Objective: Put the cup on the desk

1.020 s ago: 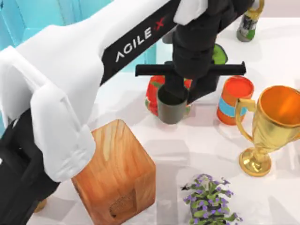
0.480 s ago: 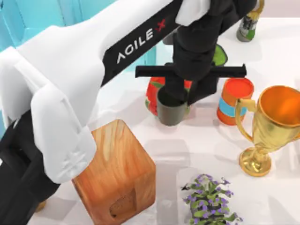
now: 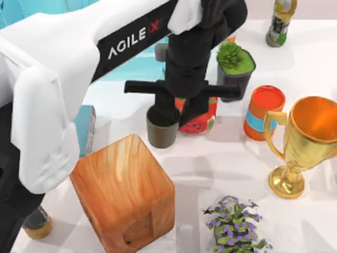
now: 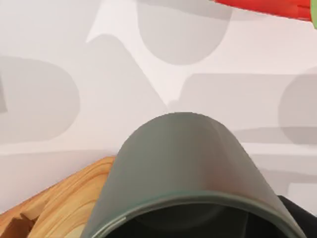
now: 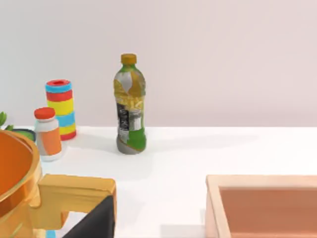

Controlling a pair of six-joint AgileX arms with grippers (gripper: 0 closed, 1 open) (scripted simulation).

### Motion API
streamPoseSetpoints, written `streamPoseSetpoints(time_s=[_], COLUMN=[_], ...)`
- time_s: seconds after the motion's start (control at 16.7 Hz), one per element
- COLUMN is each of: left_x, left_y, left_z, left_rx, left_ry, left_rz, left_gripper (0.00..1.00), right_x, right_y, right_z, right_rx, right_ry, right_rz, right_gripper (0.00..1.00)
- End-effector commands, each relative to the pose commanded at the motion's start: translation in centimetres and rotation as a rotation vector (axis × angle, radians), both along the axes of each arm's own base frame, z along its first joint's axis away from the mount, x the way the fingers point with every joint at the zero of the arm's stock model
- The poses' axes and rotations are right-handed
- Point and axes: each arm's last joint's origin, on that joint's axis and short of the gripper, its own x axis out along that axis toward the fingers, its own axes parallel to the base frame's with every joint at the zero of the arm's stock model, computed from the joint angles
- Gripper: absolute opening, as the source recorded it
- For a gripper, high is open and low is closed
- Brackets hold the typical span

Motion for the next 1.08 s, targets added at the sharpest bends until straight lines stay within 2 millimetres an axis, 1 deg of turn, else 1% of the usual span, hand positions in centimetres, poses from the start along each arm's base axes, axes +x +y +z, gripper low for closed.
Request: streamPoseSetpoints(time_s=[0.18, 0.3, 0.42, 0.48, 0.72, 1.08], left_x=[-0.7, -1.5, -2.3, -2.5, -2.5, -2.5], left_y=[-1.3, -2.6, -3.7, -3.9, -3.9, -3.9], left_z=[-2.3, -3.1, -3.4, -3.4, -3.4, -3.4], left_rx=[-0.010, -0.031, -0.051, -0.055, -0.055, -0.055], left_ry=[-0.014, -0.041, -0.063, -0.067, -0.067, -0.067], left_rz=[0.004, 0.005, 0.002, 0.000, 0.000, 0.000], left_gripper=[0.00, 0.00, 0.00, 0.00, 0.00, 0.45], right_x=[0.0, 0.0, 0.0, 0.0, 0.0, 0.0], right_y=[0.0, 0.0, 0.0, 0.0, 0.0, 0.0], right_z=[0.0, 0.0, 0.0, 0.0, 0.0, 0.0], right_rx=[0.000, 0.000, 0.000, 0.000, 0.000, 0.000], right_ry=[0.000, 0.000, 0.000, 0.000, 0.000, 0.000], right_rz=[0.000, 0.000, 0.000, 0.000, 0.000, 0.000], right_gripper=[1.00, 1.00, 1.00, 1.00, 1.00, 1.00])
